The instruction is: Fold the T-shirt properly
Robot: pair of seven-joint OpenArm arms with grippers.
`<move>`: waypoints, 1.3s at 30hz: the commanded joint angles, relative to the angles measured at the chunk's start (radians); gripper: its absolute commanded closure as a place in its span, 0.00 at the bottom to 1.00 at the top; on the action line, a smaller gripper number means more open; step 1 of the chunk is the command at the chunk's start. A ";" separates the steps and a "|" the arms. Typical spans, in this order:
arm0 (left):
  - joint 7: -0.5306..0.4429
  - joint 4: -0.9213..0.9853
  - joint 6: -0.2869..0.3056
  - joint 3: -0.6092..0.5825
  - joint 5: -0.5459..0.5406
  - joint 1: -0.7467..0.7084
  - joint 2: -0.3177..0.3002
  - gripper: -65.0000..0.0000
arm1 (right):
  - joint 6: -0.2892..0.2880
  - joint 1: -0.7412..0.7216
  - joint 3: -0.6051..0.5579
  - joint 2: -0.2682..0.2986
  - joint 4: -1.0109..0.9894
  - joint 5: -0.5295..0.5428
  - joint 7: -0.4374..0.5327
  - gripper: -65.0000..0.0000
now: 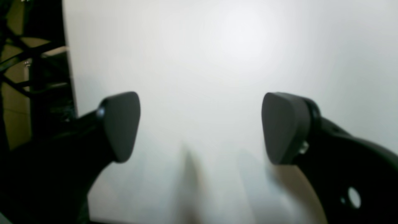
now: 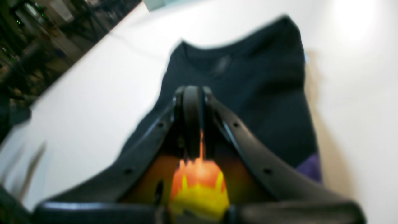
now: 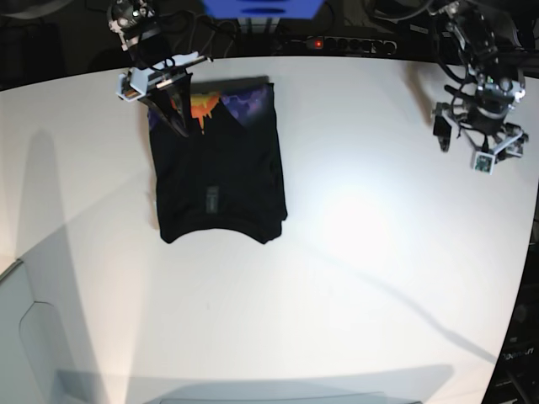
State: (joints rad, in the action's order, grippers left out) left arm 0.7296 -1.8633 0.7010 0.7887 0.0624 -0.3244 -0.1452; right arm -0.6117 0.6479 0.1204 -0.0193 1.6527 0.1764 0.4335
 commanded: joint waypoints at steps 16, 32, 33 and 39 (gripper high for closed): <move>-0.015 -0.057 -0.003 0.107 -0.003 -0.270 0.166 1.00 | -0.007 0.381 0.126 0.011 -0.030 0.061 0.024 0.99; -0.488 0.819 -0.003 0.028 -0.003 -0.276 0.086 1.00 | -0.004 0.197 0.014 0.071 -0.673 0.061 0.035 0.99; -0.551 0.924 -0.003 0.002 -0.003 -0.256 0.062 1.00 | -0.004 0.175 0.003 0.071 -0.707 0.061 0.035 0.99; -0.868 1.565 -0.003 -0.094 0.004 -0.072 -0.072 1.00 | -0.004 0.039 -0.020 0.052 -0.945 0.058 0.037 0.99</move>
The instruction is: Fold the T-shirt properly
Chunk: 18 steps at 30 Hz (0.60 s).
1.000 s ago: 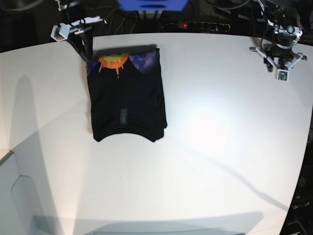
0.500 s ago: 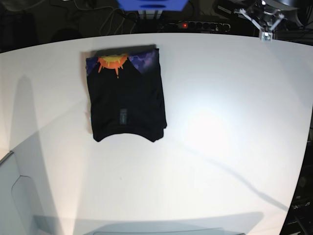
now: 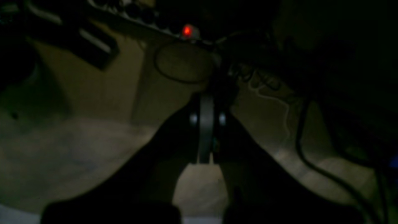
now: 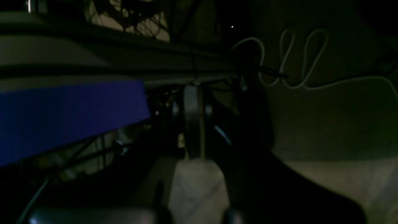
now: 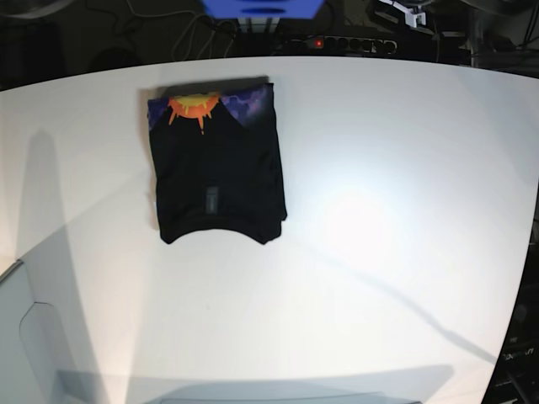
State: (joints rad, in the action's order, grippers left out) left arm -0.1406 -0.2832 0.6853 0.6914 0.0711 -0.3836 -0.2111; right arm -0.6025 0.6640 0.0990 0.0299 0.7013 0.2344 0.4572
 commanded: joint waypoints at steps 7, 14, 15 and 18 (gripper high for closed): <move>-0.139 0.152 -0.111 -0.187 -0.011 0.059 -0.011 1.00 | -0.010 -0.172 0.000 0.000 -0.351 -0.002 0.151 0.99; -0.116 0.157 -0.427 -0.359 -0.009 0.094 0.066 1.00 | 0.258 -0.290 -0.051 0.006 -0.601 -0.083 0.360 0.99; -0.115 0.163 -0.430 -0.376 -0.011 0.107 0.068 1.00 | 0.315 -0.295 -0.075 0.006 -0.605 -0.116 0.360 0.99; -0.113 0.174 -0.433 -0.388 -0.009 0.117 0.095 1.00 | 0.522 -0.296 -0.149 0.003 -0.605 -0.217 0.358 0.99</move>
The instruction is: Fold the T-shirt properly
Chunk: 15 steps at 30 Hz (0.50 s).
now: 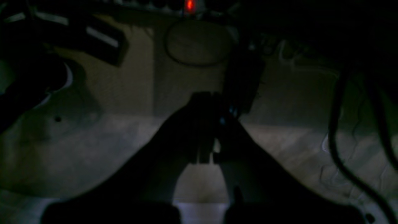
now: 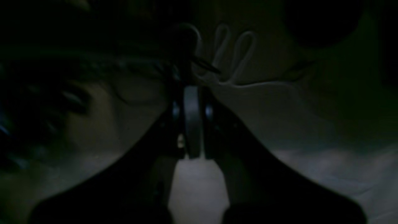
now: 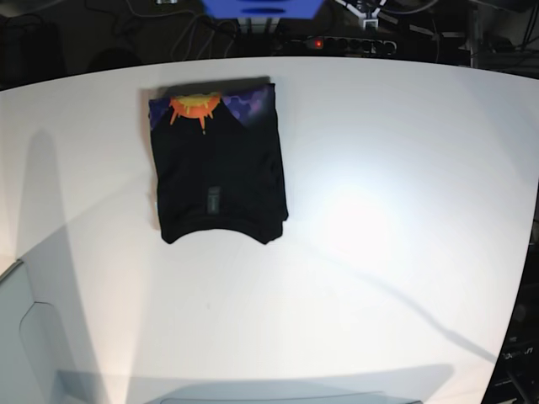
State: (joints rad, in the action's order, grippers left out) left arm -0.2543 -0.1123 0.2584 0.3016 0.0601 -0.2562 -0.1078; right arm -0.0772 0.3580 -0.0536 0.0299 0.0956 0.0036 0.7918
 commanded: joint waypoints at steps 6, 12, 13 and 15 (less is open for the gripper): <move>0.000 0.013 -0.006 -0.003 0.007 0.018 0.000 1.00 | 0.238 -0.049 -0.084 -0.017 0.000 -0.116 -0.125 0.99; 0.002 0.013 -0.008 -0.005 0.008 0.045 0.000 1.00 | 0.238 -0.115 -0.085 -0.048 0.000 -0.123 -0.344 0.99; 0.003 0.015 -0.008 -0.005 0.008 0.047 0.000 1.00 | 0.236 -0.133 -0.088 -0.057 0.000 -0.123 -0.384 0.99; 0.036 0.015 -0.008 -0.005 0.008 0.048 0.000 1.00 | 0.235 -0.159 -0.088 -0.061 0.000 -0.123 -0.467 0.99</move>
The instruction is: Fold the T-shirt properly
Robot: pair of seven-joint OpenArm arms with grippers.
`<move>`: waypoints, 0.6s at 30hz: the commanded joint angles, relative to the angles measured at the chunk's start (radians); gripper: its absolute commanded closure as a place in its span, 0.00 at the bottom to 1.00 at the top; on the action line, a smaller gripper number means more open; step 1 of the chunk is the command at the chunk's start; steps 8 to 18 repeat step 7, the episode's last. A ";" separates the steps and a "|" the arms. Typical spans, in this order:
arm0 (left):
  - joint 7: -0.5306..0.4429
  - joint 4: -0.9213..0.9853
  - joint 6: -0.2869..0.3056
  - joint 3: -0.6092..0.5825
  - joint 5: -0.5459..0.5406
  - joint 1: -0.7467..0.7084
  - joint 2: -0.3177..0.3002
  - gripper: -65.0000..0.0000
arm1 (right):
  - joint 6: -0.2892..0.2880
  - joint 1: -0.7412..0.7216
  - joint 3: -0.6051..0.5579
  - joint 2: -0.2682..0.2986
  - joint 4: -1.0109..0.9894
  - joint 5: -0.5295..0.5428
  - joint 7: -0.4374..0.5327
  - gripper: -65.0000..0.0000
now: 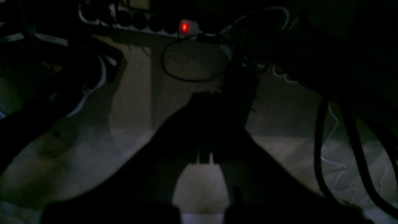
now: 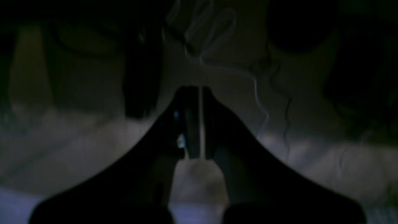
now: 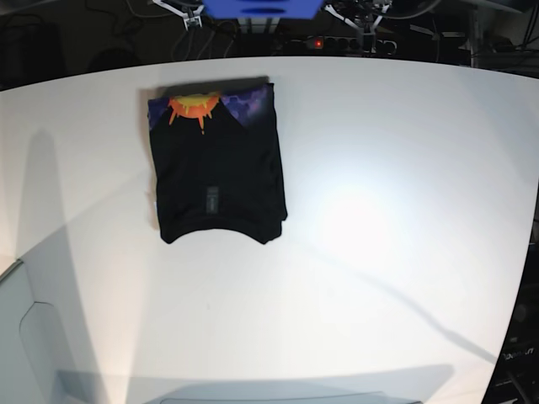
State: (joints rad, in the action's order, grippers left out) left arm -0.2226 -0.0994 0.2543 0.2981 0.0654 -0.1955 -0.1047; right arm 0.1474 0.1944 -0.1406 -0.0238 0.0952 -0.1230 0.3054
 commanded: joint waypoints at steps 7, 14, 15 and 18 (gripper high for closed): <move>0.096 0.002 -0.003 -0.001 0.003 0.026 0.004 1.00 | 0.011 -0.028 0.006 -0.008 0.001 0.007 -0.038 0.99; 0.096 0.002 -0.003 -0.001 0.003 0.026 0.004 1.00 | 0.011 -0.028 0.006 -0.008 0.001 0.007 -0.038 0.99; 0.096 0.002 -0.003 -0.001 0.003 0.026 0.004 1.00 | 0.011 -0.028 0.006 -0.008 0.001 0.007 -0.038 0.99; 0.096 0.002 -0.003 -0.001 0.003 0.026 0.004 1.00 | 0.011 -0.028 0.006 -0.008 0.001 0.007 -0.038 0.99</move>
